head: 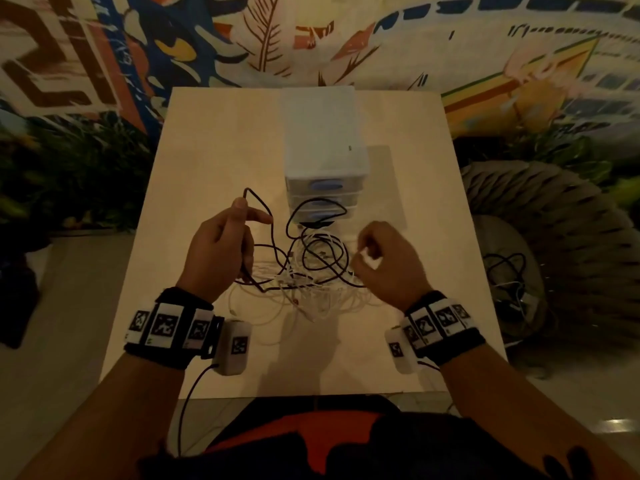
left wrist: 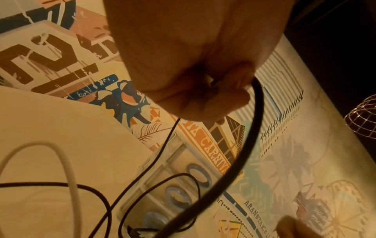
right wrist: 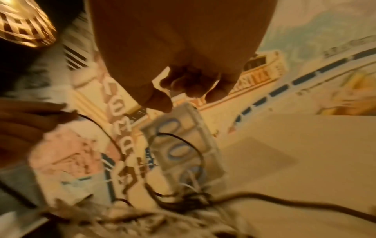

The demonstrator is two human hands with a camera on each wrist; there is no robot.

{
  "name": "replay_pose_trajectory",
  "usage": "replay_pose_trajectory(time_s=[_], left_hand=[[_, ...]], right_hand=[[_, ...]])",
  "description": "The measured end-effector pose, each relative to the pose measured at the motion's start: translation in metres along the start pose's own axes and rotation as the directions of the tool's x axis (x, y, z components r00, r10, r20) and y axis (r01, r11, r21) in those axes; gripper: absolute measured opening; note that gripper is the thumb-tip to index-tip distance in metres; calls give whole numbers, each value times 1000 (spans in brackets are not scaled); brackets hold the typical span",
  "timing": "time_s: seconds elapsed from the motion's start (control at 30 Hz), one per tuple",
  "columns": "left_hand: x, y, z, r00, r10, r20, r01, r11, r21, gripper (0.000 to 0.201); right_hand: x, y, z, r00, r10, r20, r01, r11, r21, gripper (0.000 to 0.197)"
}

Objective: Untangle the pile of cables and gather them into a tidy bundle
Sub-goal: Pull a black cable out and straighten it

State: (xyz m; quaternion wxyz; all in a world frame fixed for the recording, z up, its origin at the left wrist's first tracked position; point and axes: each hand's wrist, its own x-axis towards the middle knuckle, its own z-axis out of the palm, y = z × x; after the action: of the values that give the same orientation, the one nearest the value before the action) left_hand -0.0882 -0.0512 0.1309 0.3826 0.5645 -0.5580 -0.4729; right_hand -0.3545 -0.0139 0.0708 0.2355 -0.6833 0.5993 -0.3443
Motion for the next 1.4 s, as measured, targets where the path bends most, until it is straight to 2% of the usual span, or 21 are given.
replay_pose_trajectory(time_s=[0.07, 0.17, 0.2, 0.23, 0.27, 0.37, 0.43, 0.5, 0.6, 0.7, 0.77, 0.8, 0.83, 0.9, 0.93, 1.0, 1.1, 1.17, 1.27, 1.33, 1.4], left_hand=[[0, 3, 0, 1000, 14, -1, -14, 1000, 14, 50], [-2, 10, 0, 999, 54, -5, -54, 998, 29, 48], [-2, 12, -1, 997, 77, -8, -77, 997, 31, 48], [-3, 16, -2, 995, 103, -15, -103, 994, 37, 47], [-3, 18, -3, 991, 129, -23, -127, 991, 46, 47], [-3, 21, -10, 980, 182, -75, -179, 983, 48, 46], [-2, 21, -15, 975, 189, -116, -189, 982, 9, 45], [2, 17, -19, 978, 180, -104, -186, 981, -55, 45], [7, 5, -20, 987, 144, 75, -132, 981, -144, 58], [10, -2, -12, 959, 112, 262, -73, 985, -155, 90], [12, -2, -5, 943, 85, 321, -26, 983, -184, 106], [12, 0, -2, 945, 81, 317, -23, 983, -182, 100], [12, 1, 1, 953, 93, 288, -52, 988, -147, 83], [16, -1, 5, 976, 150, 155, -163, 984, 77, 35], [19, -3, 4, 981, 172, 91, -187, 961, 201, 20], [25, -12, 3, 985, 172, 12, -167, 934, 315, 15], [34, -30, 3, 994, 103, -29, -85, 927, 366, 26], [42, -45, 8, 1000, 17, -17, -8, 903, 430, 47], [58, -66, 22, 980, -198, 31, 152, 836, 527, 82], [70, -78, 30, 954, -295, 47, 225, 814, 536, 89], [81, -86, 36, 946, -318, 64, 230, 796, 560, 77]], right_hand=[[7, -25, 19, 972, -121, 201, 112, 992, 58, 18], [13, -37, 57, 847, -184, 498, 218, 976, -10, 34], [13, -38, 69, 812, -191, 552, 257, 965, -43, 34], [13, -36, 78, 797, -194, 572, 279, 958, -65, 31], [13, -35, 83, 804, -180, 567, 272, 959, -81, 30], [11, -17, 89, 868, -178, 463, 264, 956, -126, 30], [10, -4, 83, 905, -229, 359, 291, 948, -131, 30], [14, -3, 70, 932, -275, 238, 313, 940, -138, 28], [27, -12, 51, 947, -304, 108, 316, 941, -121, 25], [38, -23, 34, 956, -234, 178, 238, 971, 0, 27], [42, -28, 24, 953, -190, 234, 180, 982, 65, 25], [43, -31, 19, 956, -167, 241, 147, 984, 98, 25], [44, -32, 15, 962, -137, 237, 108, 985, 134, 25], [43, -31, 8, 974, -67, 215, 25, 981, 195, 22], [42, -30, 6, 978, -39, 207, -8, 974, 225, 23], [38, -26, 0, 979, -19, 205, -40, 959, 282, 28], [35, -24, -9, 971, -21, 239, -86, 900, 427, 18], [34, -25, -14, 963, -27, 269, -131, 823, 552, 14], [31, -30, -23, 963, -31, 269, -161, 732, 662, 26], [28, -32, -30, 965, -48, 259, -154, 694, 703, 25], [24, -30, -35, 967, -53, 250, -148, 682, 716, 24]])
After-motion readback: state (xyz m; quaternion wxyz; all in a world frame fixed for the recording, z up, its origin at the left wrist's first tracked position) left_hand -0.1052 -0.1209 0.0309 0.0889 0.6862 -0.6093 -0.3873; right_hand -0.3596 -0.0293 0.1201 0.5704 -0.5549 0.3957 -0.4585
